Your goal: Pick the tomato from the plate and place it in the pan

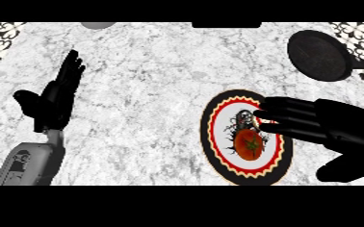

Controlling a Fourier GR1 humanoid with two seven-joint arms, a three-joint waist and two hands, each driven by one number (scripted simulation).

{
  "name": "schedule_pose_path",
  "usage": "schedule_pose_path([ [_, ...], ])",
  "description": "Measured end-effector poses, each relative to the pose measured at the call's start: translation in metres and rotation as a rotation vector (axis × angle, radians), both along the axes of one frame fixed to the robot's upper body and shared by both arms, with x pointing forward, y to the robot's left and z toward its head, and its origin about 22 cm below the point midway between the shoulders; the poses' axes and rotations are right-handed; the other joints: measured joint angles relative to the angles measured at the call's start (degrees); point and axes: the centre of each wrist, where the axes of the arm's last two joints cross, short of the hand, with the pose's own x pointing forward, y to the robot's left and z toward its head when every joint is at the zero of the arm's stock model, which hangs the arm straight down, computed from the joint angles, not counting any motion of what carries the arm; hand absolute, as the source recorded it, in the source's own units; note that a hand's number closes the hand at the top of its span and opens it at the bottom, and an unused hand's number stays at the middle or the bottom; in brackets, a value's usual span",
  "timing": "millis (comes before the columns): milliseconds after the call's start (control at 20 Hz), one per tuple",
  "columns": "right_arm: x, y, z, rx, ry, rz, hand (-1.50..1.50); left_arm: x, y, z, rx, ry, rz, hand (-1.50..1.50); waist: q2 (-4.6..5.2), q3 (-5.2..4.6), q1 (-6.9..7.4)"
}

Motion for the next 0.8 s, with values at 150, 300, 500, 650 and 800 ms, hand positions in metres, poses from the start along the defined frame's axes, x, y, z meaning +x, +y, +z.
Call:
schedule_pose_path([
  [150,0.008,0.011,-0.01,-0.034,0.011,0.008,-1.5,0.0,-0.001,0.0,-0.005,-0.003,-0.002,0.0,0.02,-0.01,0.11],
  [300,0.011,0.01,-0.019,-0.065,0.007,0.016,-1.5,0.003,0.001,0.003,-0.005,0.0,-0.004,0.0,0.02,0.0,0.03],
  [500,0.006,0.015,-0.031,-0.1,-0.006,0.033,-1.5,0.003,-0.002,0.007,-0.01,-0.003,-0.006,0.0,-0.02,0.0,-0.09],
  [650,0.004,0.022,-0.034,-0.118,-0.021,0.036,-1.5,-0.002,0.0,0.006,-0.007,0.0,-0.005,0.0,-0.03,0.01,-0.08],
  [800,0.004,0.026,-0.047,-0.15,-0.042,0.035,-1.5,-0.002,-0.004,0.0,-0.01,0.004,-0.005,0.0,-0.02,-0.01,-0.11],
])
